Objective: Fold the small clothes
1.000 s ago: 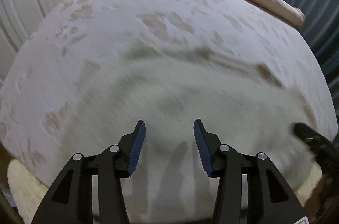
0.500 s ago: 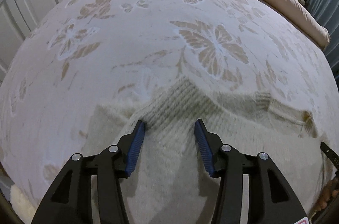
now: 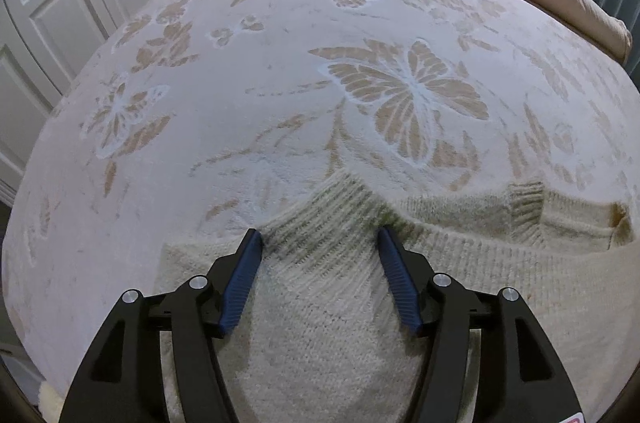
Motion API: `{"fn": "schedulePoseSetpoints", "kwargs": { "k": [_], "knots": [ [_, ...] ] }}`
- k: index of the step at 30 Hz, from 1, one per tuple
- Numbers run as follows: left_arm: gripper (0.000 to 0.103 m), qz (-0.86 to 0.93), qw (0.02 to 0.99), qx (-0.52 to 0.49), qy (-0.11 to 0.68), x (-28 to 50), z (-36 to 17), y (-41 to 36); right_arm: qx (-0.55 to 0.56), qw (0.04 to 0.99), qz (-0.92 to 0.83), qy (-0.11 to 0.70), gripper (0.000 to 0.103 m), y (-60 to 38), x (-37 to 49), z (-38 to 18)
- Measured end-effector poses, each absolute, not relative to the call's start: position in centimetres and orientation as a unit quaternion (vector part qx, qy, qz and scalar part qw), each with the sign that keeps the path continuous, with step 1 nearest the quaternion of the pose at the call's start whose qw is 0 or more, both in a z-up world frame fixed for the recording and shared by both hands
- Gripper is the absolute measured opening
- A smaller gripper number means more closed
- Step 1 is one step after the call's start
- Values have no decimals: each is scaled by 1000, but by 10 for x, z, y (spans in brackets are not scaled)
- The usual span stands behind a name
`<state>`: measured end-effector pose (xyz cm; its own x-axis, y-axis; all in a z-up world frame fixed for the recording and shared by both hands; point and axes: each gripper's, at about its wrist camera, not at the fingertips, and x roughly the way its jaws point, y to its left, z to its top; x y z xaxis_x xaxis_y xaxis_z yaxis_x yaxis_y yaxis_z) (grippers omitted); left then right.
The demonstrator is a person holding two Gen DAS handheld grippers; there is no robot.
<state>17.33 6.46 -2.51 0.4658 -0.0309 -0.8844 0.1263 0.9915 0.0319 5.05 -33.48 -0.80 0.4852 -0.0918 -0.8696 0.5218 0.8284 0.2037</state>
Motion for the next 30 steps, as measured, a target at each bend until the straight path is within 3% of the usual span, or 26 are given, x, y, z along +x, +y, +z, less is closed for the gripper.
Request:
{"fn": "schedulePoseSetpoints", "kwargs": {
  "k": [6, 11, 18, 23, 30],
  "knots": [
    [59, -65, 860, 7, 507, 147, 11, 79, 214, 856, -182, 435, 22, -313, 16, 46],
    [63, -80, 864, -34, 496, 101, 43, 106, 206, 861, -51, 462, 22, -230, -14, 72],
    [63, -71, 839, -83, 533, 41, 40, 155, 152, 840, 64, 517, 16, -116, -15, 47],
    [63, -64, 827, -101, 550, 15, 24, 168, 125, 820, 55, 555, 14, -97, 15, 3],
    [63, -52, 835, -127, 532, 6, 32, 184, 143, 816, 46, 558, 17, -102, 18, 24]
  ]
}}
